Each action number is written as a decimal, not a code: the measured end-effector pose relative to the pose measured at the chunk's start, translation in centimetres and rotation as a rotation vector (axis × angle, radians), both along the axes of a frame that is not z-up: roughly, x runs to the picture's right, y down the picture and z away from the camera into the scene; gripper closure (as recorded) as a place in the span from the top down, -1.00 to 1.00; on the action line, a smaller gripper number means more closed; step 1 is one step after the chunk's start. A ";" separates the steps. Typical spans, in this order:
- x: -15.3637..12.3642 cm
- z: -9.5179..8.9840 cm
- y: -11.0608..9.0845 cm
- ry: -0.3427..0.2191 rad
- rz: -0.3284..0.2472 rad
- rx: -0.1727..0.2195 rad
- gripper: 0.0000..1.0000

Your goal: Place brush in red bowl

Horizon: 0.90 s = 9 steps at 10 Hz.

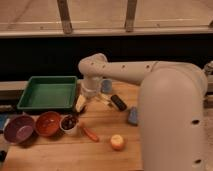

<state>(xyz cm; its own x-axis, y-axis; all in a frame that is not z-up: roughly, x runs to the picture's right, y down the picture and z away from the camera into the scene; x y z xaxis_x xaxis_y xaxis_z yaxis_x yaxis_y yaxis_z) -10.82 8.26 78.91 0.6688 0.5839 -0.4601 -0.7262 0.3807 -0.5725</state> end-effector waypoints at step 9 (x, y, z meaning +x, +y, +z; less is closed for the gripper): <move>-3.8 3.4 -1.2 0.011 0.040 0.101 0.60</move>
<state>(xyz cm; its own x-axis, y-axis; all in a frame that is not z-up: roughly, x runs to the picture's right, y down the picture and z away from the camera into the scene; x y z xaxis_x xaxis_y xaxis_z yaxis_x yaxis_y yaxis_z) -14.65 7.10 82.30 0.6394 0.6536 -0.4050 -0.7480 0.4069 -0.5243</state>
